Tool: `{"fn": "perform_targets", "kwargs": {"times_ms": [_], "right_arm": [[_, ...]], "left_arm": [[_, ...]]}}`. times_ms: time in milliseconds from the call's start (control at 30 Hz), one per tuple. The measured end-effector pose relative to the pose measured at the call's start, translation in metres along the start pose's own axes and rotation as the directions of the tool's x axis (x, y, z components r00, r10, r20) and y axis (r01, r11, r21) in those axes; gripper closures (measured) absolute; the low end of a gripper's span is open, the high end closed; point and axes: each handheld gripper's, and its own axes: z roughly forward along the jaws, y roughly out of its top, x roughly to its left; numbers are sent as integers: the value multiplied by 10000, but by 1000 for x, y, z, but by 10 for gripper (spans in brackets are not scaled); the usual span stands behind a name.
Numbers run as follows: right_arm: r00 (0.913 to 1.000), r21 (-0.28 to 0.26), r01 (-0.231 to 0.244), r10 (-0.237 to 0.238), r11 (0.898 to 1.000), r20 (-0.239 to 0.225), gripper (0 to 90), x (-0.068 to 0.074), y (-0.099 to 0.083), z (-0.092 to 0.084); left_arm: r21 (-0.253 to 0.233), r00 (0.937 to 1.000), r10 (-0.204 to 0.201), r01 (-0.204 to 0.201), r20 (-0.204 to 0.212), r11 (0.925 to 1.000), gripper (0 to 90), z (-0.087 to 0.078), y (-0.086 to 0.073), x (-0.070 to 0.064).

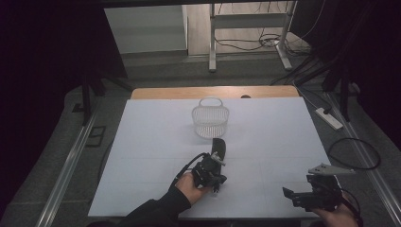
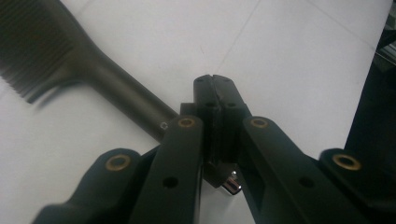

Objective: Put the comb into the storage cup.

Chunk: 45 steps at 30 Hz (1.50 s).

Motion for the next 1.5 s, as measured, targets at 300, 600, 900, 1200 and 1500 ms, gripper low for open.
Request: {"fn": "perform_targets", "kwargs": {"times_ms": [300,600,900,1200,1500], "right_arm": [[10000,16,46,-46,10000,-18,24,1,0,0],[10000,26,92,-92,10000,-35,26,1,0,0],[9999,38,135,-135,9999,-56,28,1,0,0],[9999,46,145,-144,9999,-70,30,1,0,0],[9999,64,121,-121,9999,-66,30,1,0,1]], "left_arm": [[429,9998,-61,54,174,9991,889,5,-6,1],[604,9990,-444,438,81,9972,890,2,-13,8],[563,9970,-717,732,-282,9957,889,-5,-19,22],[422,9974,-718,720,-69,9965,889,-8,-17,20],[-83,9985,-443,440,-337,9990,869,-30,-8,14]]}}
